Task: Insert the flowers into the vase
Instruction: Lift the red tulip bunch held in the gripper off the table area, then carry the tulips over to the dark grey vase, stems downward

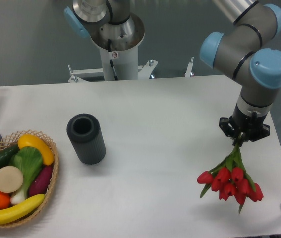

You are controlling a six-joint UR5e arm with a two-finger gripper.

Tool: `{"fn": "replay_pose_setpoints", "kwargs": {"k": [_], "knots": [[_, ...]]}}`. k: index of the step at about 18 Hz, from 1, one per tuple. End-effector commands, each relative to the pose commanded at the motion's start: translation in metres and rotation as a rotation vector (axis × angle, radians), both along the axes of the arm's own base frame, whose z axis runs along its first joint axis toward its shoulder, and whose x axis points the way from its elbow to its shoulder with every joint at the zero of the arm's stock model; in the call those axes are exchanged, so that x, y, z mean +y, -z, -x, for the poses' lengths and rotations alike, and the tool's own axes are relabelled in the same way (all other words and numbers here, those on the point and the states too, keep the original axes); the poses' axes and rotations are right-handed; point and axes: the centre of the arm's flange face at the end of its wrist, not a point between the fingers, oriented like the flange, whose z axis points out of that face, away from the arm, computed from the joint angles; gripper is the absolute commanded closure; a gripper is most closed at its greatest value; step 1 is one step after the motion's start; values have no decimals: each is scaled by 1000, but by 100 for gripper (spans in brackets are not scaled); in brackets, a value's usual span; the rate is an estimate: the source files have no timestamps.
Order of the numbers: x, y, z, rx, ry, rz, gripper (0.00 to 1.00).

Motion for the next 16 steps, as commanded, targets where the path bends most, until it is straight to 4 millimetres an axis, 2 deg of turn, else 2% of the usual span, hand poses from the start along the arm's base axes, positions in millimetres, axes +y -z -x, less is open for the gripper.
{"fn": "replay_pose_setpoints", "kwargs": {"k": [4, 6, 9, 13, 16], "knots": [[36, 4, -26, 64, 30, -150, 100], [60, 6, -50, 82, 45, -216, 100], [80, 0, -78, 73, 60, -256, 100], [101, -28, -110, 108, 74, -304, 100], [121, -46, -132, 107, 72, -447, 100]]}}
